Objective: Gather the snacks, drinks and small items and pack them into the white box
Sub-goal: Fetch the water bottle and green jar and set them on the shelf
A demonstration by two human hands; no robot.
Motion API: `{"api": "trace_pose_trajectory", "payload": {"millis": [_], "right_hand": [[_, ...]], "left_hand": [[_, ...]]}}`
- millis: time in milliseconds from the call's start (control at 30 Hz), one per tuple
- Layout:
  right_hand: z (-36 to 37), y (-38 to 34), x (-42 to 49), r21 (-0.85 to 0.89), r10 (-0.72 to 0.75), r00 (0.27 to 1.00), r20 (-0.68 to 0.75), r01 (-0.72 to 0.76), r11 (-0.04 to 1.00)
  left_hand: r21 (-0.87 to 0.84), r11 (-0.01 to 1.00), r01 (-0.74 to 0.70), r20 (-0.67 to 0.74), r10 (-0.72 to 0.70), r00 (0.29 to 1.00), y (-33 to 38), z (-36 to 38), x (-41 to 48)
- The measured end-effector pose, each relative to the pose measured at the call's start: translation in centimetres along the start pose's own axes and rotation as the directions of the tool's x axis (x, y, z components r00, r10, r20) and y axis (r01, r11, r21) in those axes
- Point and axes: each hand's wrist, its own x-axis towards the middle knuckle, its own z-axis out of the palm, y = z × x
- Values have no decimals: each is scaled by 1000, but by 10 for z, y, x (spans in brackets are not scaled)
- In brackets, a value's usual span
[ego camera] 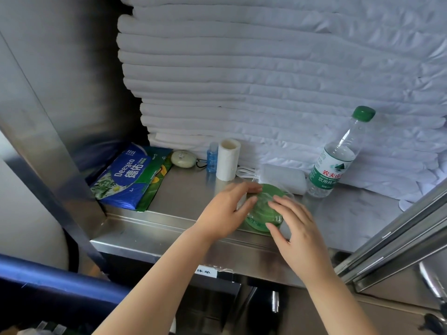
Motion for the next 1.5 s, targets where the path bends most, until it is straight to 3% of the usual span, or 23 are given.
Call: {"api": "trace_pose_trajectory", "payload": {"millis": [233, 667, 867, 1167, 1333, 1500], "right_hand": [[-3, 4, 1, 21, 44, 999, -13, -44, 999], [-10, 4, 9, 35, 85, 995, 46, -87, 996], [-5, 6, 14, 17, 75, 994, 73, -77, 997], [-4, 13, 14, 79, 91, 992, 91, -98, 992], [-1, 11, 12, 82, 104, 991, 79, -111, 990], [1, 9, 11, 93, 92, 994, 61, -98, 991]], "left_hand": [[190, 973, -129, 141, 103, 985, -6, -5, -8], [228, 944, -237, 168, 202, 965, 1, -14, 5], [297, 928, -224, 89, 207, 974, 3, -8, 8], [324, 942, -88, -175, 151, 973, 8, 2, 12], [546, 794, -267, -83, 369, 926, 7, 8, 8], [512, 804, -301, -53, 379, 924, 5, 13, -11]]}}
